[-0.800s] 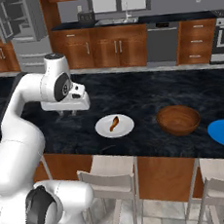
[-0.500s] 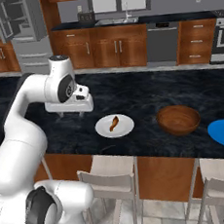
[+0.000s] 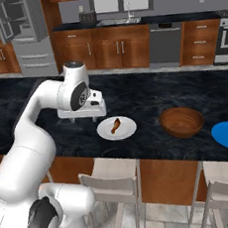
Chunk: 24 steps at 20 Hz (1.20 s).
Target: Pick the chicken drumstick and squash from their plates and place them in the bowl. Then put the bowl in the fridge.
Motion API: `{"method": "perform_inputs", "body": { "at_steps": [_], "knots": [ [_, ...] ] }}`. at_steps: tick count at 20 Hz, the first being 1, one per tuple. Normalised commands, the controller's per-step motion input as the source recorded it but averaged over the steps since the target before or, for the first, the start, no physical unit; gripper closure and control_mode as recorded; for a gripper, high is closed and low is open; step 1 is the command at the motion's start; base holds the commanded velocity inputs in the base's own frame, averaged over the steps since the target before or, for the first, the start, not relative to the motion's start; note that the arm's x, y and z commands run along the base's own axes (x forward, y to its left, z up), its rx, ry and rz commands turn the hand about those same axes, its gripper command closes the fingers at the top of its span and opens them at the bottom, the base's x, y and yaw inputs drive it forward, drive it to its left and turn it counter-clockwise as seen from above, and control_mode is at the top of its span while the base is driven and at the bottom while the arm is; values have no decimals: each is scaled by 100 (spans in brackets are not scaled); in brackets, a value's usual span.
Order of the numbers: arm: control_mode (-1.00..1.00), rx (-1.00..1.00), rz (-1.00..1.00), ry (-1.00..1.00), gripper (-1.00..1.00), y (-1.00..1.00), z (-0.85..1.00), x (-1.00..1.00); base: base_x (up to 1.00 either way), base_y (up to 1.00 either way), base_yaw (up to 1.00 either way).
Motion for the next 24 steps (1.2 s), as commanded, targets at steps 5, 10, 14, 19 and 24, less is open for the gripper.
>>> {"method": "perform_inputs", "body": {
  "at_steps": [5,10,14,19,24],
  "knots": [
    [-100,-5,0,0,-100,-19,-25,29,0,0,0],
    [-100,-1,-7,0,-100,-11,-33,46,0,0,0],
    [-100,2,-9,0,-100,-7,-32,51,0,0,0],
    [-100,5,-11,2,-100,-1,-24,48,0,0,0],
    [-100,4,-15,0,-100,-1,-34,43,0,0,0]
  ]
}}
